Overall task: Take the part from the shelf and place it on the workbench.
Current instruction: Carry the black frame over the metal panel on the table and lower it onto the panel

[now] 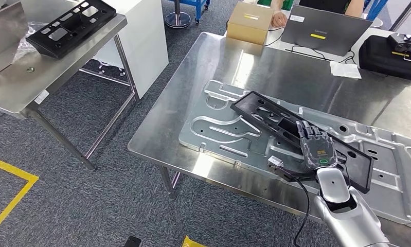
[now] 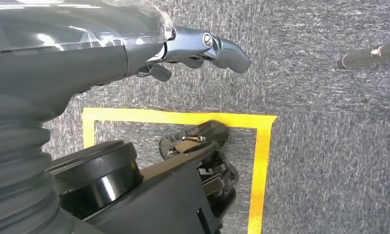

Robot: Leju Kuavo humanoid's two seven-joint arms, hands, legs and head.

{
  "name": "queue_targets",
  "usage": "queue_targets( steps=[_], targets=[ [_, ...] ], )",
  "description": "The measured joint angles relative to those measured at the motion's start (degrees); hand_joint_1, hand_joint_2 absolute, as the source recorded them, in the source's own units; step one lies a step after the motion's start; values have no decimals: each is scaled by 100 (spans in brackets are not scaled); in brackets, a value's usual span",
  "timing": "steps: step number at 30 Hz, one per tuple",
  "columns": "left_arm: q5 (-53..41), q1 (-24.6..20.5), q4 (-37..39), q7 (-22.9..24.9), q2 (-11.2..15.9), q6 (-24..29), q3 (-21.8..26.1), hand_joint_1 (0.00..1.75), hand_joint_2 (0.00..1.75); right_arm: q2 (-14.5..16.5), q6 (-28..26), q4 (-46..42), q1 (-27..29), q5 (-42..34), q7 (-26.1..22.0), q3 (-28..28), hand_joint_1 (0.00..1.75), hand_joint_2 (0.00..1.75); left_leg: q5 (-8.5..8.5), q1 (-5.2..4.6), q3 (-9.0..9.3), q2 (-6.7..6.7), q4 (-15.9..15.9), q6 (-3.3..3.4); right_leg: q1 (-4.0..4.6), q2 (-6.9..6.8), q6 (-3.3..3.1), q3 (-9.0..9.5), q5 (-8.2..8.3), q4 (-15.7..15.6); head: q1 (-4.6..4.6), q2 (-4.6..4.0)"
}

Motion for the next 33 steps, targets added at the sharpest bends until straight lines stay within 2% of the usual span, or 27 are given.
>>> queue_targets(
  steps=[5,9,13,19,23,29,33],
  targets=[
    [1,1,-31,14,0,-26,-2,0,175,24,-10,20,-5,-10,-5,-7,0,0,0,0,0,0,0,0,0,0,0,0,0,0,0,0],
    [-1,3,-41,3,0,-41,-3,0,175,80,-221,-6,-10,-426,-123,-95,0,0,0,0,0,0,0,0,0,0,0,1,0,0,0,0],
    [-28,34,-41,-121,1,-15,-8,0,175,192,-701,-327,48,-1580,-531,-325,0,0,0,0,0,0,0,0,0,0,0,0,0,0,0,0],
    [56,108,-37,-568,32,62,-19,0,175,462,-1238,-1623,293,-3646,-1279,-759,0,0,-4,1,0,-1,-1,-5,0,-2,-5,-1,-7,0,0,0],
    [197,144,2,-850,51,119,-8,0,0,580,-1343,-2528,555,-4714,-1640,-1079,0,0,-7,1,0,-1,-2,-9,0,-3,-13,0,-14,0,0,0],
    [345,173,20,-1026,59,60,28,0,0,637,-1383,-3234,980,-5349,-1948,-1594,0,0,-13,1,0,-1,-1,-13,-1,-2,-18,-1,-17,-2,0,0],
    [415,198,20,-1127,58,-84,52,0,0,729,-1459,-3558,1290,-5817,-2455,-1818,0,0,-14,1,1,0,-1,-12,0,-2,-18,-1,-17,-2,0,0]
  ],
)
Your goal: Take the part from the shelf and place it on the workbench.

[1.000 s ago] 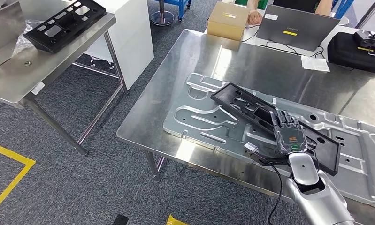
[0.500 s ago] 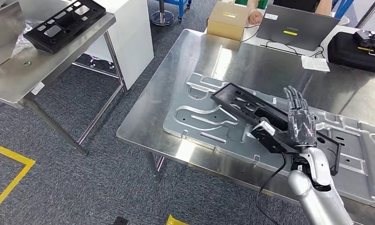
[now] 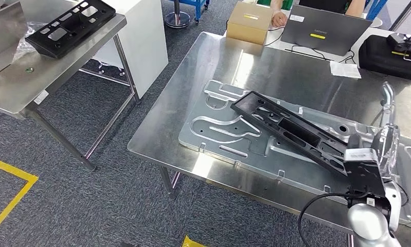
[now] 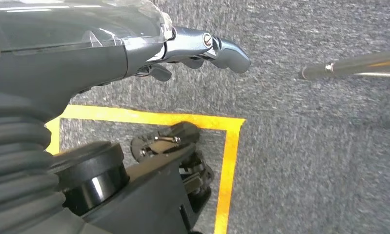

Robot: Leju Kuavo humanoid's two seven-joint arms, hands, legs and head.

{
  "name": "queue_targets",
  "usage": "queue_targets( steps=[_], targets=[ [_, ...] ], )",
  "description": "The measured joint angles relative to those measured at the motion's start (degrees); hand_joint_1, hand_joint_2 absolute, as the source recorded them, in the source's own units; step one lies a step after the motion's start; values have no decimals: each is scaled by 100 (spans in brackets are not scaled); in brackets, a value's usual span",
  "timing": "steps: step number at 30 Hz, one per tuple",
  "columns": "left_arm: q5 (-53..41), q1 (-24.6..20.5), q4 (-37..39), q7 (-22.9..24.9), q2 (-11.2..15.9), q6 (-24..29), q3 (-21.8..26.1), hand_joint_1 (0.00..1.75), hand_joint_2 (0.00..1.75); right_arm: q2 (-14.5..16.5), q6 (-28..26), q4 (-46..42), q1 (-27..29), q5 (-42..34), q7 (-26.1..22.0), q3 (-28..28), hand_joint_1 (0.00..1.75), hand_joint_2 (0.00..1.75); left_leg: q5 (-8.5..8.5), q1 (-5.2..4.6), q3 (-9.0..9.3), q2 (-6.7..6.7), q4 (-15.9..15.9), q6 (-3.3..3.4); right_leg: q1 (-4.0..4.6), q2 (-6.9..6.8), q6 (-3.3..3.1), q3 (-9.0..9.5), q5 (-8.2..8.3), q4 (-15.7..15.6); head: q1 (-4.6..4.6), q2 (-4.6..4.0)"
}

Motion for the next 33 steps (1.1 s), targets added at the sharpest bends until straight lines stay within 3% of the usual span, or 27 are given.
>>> queue_targets(
  steps=[5,10,12,14,15,16,17,20,21,23,25,26,27,29,30,31,32,33],
  targets=[
    [173,0,39,-206,2,-108,93,0,0,365,-177,-592,495,-304,-768,-26,0,0,-28,-21,-1,-1,20,13,-3,-1,24,9,-2,-19,-2,0],
    [188,-31,120,-304,2,-191,166,0,0,653,-356,-1005,952,-47,-924,110,0,0,-19,-15,43,10,-18,78,-22,5,101,53,-40,-4,-3,0],
    [121,-68,140,-304,-1,-160,166,0,0,703,-406,-1075,1060,-10,-886,150,0,0,17,7,68,31,-83,127,-10,2,73,-95,-331,383,1,0],
    [77,-108,159,-269,-5,-120,163,0,0,741,-430,-1092,1123,-21,-799,161,0,0,34,-10,50,47,-93,151,31,3,28,-463,-772,1183,2,0],
    [68,-124,166,-252,-7,-112,162,0,0,757,-433,-1093,1157,-38,-757,161,0,0,42,-24,30,53,-89,159,53,3,12,-629,-898,1528,2,0],
    [57,-135,170,-235,-8,-112,161,0,0,772,-433,-1093,1192,-57,-729,161,0,0,51,-41,9,56,-82,163,71,3,-9,-716,-912,1707,2,0],
    [45,-140,172,-223,-8,-117,158,0,0,784,-432,-1093,1223,-72,-710,161,0,0,64,-59,-12,58,-72,164,88,2,-39,-684,-797,1642,1,0],
    [13,-147,173,-199,-21,-129,142,0,0,807,-409,-1099,1274,-82,-689,161,0,0,106,-91,-68,59,-17,128,159,-4,-167,-140,-253,571,-3,0],
    [4,-152,173,-186,-28,-130,136,0,0,814,-398,-1109,1297,-74,-677,161,0,0,124,-94,-77,57,1,103,186,-6,-202,-28,-152,335,-2,0],
    [-11,-161,173,-158,-39,-131,119,0,0,830,-381,-1131,1350,-53,-645,161,0,0,179,-88,-91,53,4,34,231,-8,-259,-11,-74,230,-3,0],
    [-19,-162,177,-133,-38,-133,106,0,0,842,-361,-1141,1413,-46,-632,161,0,0,203,-86,-123,50,6,-44,207,-12,-328,-64,7,176,-1,0],
    [-21,-160,181,-121,-37,-133,102,0,0,849,-340,-1141,1442,-62,-630,161,0,0,98,-80,-161,53,81,-86,185,-19,-365,-102,65,155,-5,0],
    [-23,-162,186,-108,-34,-133,100,0,0,856,-313,-1141,1461,-90,-623,161,0,0,-111,-65,-226,55,268,-134,161,-26,-392,-151,127,138,-10,0],
    [-34,-187,190,-72,-34,-137,94,0,0,867,-233,-1140,1473,-167,-586,161,0,0,-708,8,-421,65,982,-233,148,-35,-416,-287,231,149,-20,0],
    [-39,-203,190,-53,-34,-144,90,0,0,870,-196,-1136,1474,-199,-563,159,0,0,-924,46,-497,67,1359,-276,143,-37,-407,-361,279,163,-21,0],
    [-40,-214,190,-39,-34,-163,86,0,0,872,-166,-1129,1480,-228,-549,155,0,0,-1017,80,-507,69,1614,-312,134,-42,-392,-436,323,181,-20,0],
    [-39,-203,189,-35,-29,-213,82,0,0,874,-149,-1121,1494,-263,-553,143,0,0,-986,110,-412,71,1656,-344,121,-48,-370,-506,360,204,-20,0],
    [-38,-150,157,-25,-9,-322,78,0,0,876,-133,-1114,1515,-318,-582,118,0,0,-869,138,-187,73,1450,-370,103,-52,-345,-570,388,232,-20,0]
  ],
)
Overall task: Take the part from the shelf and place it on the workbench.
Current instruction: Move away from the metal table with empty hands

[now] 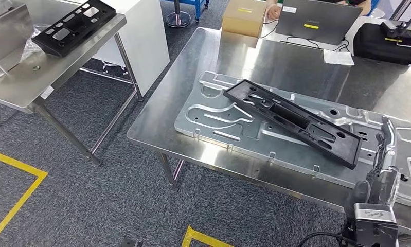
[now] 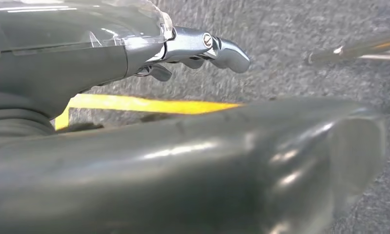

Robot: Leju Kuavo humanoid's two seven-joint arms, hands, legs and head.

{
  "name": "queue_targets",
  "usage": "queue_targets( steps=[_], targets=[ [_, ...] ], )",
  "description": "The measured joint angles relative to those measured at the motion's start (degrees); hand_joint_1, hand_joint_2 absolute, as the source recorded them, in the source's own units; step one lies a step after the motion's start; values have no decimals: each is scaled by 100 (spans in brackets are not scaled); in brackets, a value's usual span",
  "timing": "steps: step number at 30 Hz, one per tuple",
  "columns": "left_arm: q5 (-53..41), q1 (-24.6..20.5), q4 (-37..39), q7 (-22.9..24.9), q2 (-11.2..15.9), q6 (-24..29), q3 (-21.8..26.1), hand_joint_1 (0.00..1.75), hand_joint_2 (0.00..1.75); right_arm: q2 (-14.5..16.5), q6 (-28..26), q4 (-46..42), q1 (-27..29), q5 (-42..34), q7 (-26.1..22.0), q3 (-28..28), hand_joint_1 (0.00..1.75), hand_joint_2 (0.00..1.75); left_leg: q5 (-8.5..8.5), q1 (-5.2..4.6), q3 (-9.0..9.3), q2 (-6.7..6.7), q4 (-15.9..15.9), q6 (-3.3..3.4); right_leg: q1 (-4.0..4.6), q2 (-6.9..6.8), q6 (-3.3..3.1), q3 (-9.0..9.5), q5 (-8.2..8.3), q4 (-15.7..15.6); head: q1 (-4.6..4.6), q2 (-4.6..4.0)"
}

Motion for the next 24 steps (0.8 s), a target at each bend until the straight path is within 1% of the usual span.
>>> queue_targets(
  steps=[1,2,3,4,5,7,8,9,10,11,12,13,14,15,16,17,18,19,20,21,22,23,24],
  targets=[
    [-9,104,-100,37,28,-178,-4,0,0,1,28,4,25,-67,-42,-43,0,0,126,26,313,3,-376,-23,-19,0,26,-56,23,34,0,0],
    [-41,262,-292,111,60,-420,-7,0,0,1,74,3,54,-133,-91,-105,0,0,174,37,645,2,-827,-38,-30,6,55,-105,41,68,-2,0],
    [-91,448,-544,207,87,-665,-7,0,0,2,130,-1,84,-189,-136,-176,0,0,193,31,894,-7,-1183,-21,-36,17,89,-135,61,91,0,0],
    [-161,637,-817,313,101,-869,1,0,0,4,190,-5,110,-223,-176,-251,0,0,170,19,1021,-16,-1398,10,-35,29,130,-150,86,104,0,0],
    [-239,805,-1057,405,108,-1009,14,0,0,7,235,-10,133,-240,-210,-315,0,0,142,-4,1048,-24,-1479,55,-30,39,177,-160,118,100,2,0],
    [-373,1035,-1407,518,112,-1121,45,0,0,14,285,-19,155,-230,-251,-387,0,0,215,-18,976,-18,-1498,179,-41,48,276,-170,167,86,4,0],
    [-426,1098,-1544,553,108,-1142,57,0,0,18,294,-21,161,-200,-254,-399,0,0,266,-19,937,-10,-1516,246,-50,49,303,-201,101,129,7,0],
    [-469,1136,-1664,579,100,-1157,67,0,0,23,299,-24,166,-164,-251,-403,0,0,327,-17,887,-2,-1541,317,-58,49,315,-256,-60,260,9,0],
    [-507,1157,-1762,598,92,-1170,76,0,0,28,299,-26,170,-120,-244,-403,0,0,389,-19,826,5,-1556,371,-60,47,312,-341,-314,505,13,0],
    [-546,1173,-1835,614,81,-1183,89,0,0,33,292,-26,173,-78,-231,-401,0,0,444,-39,755,7,-1555,405,-49,47,305,-445,-603,839,14,0],
    [-585,1186,-1890,624,73,-1196,104,0,0,37,281,-26,175,-47,-217,-397,0,0,499,-61,683,11,-1549,427,-37,48,300,-538,-836,1197,15,0],
    [-624,1201,-1931,628,64,-1209,121,0,0,40,268,-26,178,-24,-204,-392,0,0,553,-84,608,15,-1541,434,-22,48,295,-588,-962,1485,14,0],
    [-664,1215,-1964,628,56,-1219,142,0,0,42,256,-26,184,-14,-193,-387,0,0,610,-108,525,19,-1525,437,-4,48,280,-546,-934,1608,13,0],
    [-702,1227,-1993,624,51,-1226,162,0,0,43,247,-26,189,-21,-185,-383,0,0,662,-128,441,20,-1502,437,17,48,256,-408,-796,1540,13,0],
    [-736,1236,-2018,621,45,-1234,181,0,0,44,243,-26,190,-34,-179,-380,0,0,710,-143,358,20,-1476,434,40,49,220,-179,-616,1298,13,0],
    [-765,1242,-2046,618,38,-1243,201,0,0,44,241,-27,186,-52,-168,-377,0,0,755,-154,283,19,-1445,430,67,49,171,107,-496,925,13,0],
    [-793,1246,-2074,617,26,-1253,216,0,0,44,242,-28,178,-71,-155,-375,0,0,795,-166,225,16,-1418,418,93,51,126,378,-482,520,12,0],
    [-815,1250,-2099,616,15,-1266,231,0,0,44,242,-29,174,-87,-141,-374,0,0,837,-171,191,13,-1406,399,117,51,91,568,-503,214,8,0],
    [-834,1252,-2122,616,5,-1279,246,0,0,45,243,-30,171,-101,-131,-373,0,0,877,-171,175,10,-1401,377,138,52,64,676,-555,7,13,0],
    [-859,1257,-2144,616,-6,-1297,268,0,0,45,245,-31,169,-115,-124,-372,0,0,928,-168,168,7,-1412,344,158,52,44,702,-558,-77,20,0],
    [-879,1268,-2160,617,-11,-1312,295,0,0,47,247,-30,171,-128,-121,-371,0,0,985,-169,164,4,-1435,309,156,52,20,672,-501,-85,30,0],
    [-893,1275,-2172,616,-17,-1324,323,0,0,49,253,-29,168,-139,-122,-371,0,0,992,-166,142,-1,-1431,275,143,42,-10,634,-441,-111,42,0],
    [-910,1284,-2182,615,-22,-1335,347,0,0,51,261,-29,167,-154,-123,-370,0,0,925,-163,103,-2,-1393,239,125,32,-44,578,-368,-126,42,0]
  ],
)
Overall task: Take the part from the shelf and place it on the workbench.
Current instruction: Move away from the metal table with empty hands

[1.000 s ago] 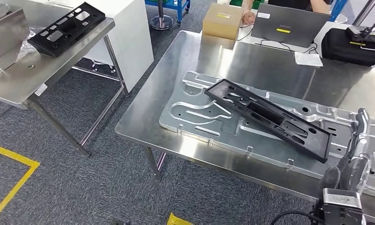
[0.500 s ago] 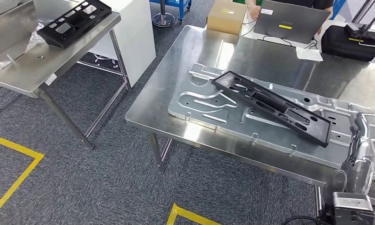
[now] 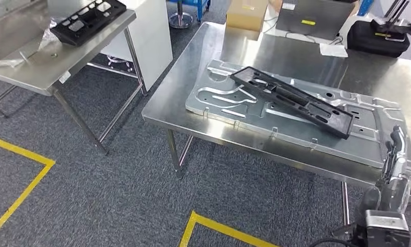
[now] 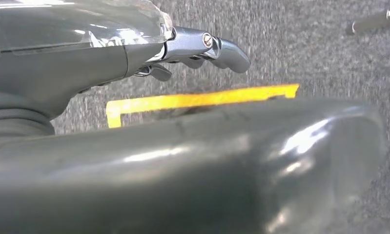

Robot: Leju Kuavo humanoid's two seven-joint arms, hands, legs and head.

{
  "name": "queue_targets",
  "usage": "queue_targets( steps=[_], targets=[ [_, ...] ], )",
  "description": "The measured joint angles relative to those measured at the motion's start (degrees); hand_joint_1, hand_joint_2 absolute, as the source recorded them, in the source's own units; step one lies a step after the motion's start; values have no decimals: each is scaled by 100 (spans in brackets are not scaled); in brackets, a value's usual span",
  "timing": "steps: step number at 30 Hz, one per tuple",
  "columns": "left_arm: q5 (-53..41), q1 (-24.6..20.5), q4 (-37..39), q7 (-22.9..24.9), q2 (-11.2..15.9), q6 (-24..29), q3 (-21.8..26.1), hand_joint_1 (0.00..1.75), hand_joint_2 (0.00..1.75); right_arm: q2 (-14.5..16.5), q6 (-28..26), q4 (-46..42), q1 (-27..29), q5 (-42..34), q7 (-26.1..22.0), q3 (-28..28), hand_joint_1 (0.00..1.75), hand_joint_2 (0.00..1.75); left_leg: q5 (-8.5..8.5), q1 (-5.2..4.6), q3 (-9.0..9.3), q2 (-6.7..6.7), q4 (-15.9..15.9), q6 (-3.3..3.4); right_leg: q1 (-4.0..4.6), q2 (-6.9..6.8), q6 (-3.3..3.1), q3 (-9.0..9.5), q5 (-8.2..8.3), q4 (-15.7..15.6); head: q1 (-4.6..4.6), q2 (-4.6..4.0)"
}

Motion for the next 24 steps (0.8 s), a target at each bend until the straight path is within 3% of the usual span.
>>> queue_targets(
  steps=[2,4,5,6,7,8,10,11,12,14,15,16,17,19,20,21,22,24],
  targets=[
    [-33,13,-6,-4,-3,-10,25,0,0,4,15,1,3,-19,-8,1,0,0,-516,38,-151,2,429,-73,-36,-21,-45,-158,154,-23,-22,0],
    [-75,16,-7,-4,-5,-15,48,0,0,6,26,1,7,-27,-12,1,0,0,-1063,96,-294,7,1167,-148,-42,-33,-52,-339,291,-9,-41,0],
    [-87,11,-9,-4,-5,-19,63,0,0,6,31,2,7,-28,-10,1,0,0,-1126,123,-294,7,1444,-178,-44,-41,-38,-433,355,10,-40,0],
    [-96,7,-17,-2,-5,-26,79,0,0,6,35,2,2,-29,-6,1,0,0,-1054,148,-217,8,1563,-204,-49,-48,-19,-535,416,38,-42,0],
    [-101,3,-30,-1,-6,-36,93,0,0,6,38,3,-2,-31,-2,1,0,0,-900,171,-47,8,1485,-223,-57,-53,5,-639,469,75,-41,0],
    [-107,-3,-44,-1,-7,-47,105,0,0,6,39,2,-7,-33,1,1,0,0,-759,191,225,8,1209,-236,-66,-55,35,-737,517,122,-42,0],
    [-133,-26,-63,-17,-9,-58,122,0,0,7,30,-6,-8,-41,-18,1,0,0,-780,194,847,-1,394,-218,-74,-59,106,-883,592,214,-39,0],
    [-151,-39,-66,-35,-11,-58,131,0,0,7,21,-12,-8,-44,-36,3,0,0,-860,182,1043,-6,81,-184,-73,-61,148,-917,632,242,-35,0],
    [-170,-49,-66,-54,-14,-57,141,0,0,8,9,-19,-8,-45,-52,5,0,0,-926,158,1127,-11,-94,-136,-76,-64,192,-933,678,245,-38,0],
    [-201,-50,-64,-88,-20,-48,163,0,0,9,-10,-28,-4,-39,-85,12,0,0,-856,134,1069,1,-156,-17,-99,-62,277,-949,759,222,-47,0],
    [-215,-48,-63,-96,-22,-42,174,0,0,9,-17,-31,4,-33,-98,17,0,0,-790,129,1018,15,-167,44,-114,-53,306,-986,692,256,-53,0],
    [-226,-45,-63,-103,-23,-34,186,0,0,10,-22,-32,13,-24,-110,23,0,0,-715,130,949,32,-183,101,-124,-44,325,-1048,504,383,-52,0],
    [-238,-44,-62,-108,-25,-30,198,0,0,10,-25,-32,20,-14,-119,31,0,0,-636,130,865,50,-193,145,-130,-35,334,-1135,212,627,-51,0],
    [-265,-40,-61,-112,-27,-27,216,0,0,10,-30,-32,30,1,-119,49,0,0,-492,103,679,64,-187,190,-122,-25,339,-1300,-366,1334,-48,0],
    [-277,-37,-60,-115,-28,-27,221,0,0,10,-30,-32,36,4,-120,60,0,0,-417,87,580,67,-178,195,-113,-21,336,-1318,-466,1636,-47,0],
    [-284,-35,-59,-117,-31,-27,228,0,0,10,-31,-32,40,5,-120,70,0,0,-350,73,485,67,-166,195,-103,-18,327,-1271,-428,1798,-49,0],
    [-287,-36,-58,-119,-33,-28,236,0,0,10,-31,-32,42,5,-119,80,0,0,-287,63,394,67,-148,190,-91,-15,310,-1134,-283,1779,-49,0],
    [-296,-44,-58,-120,-44,-30,254,0,0,10,-30,-34,37,5,-104,103,0,0,-184,51,242,65,-104,171,-51,-10,238,-562,-28,1150,-50,0]
  ],
)
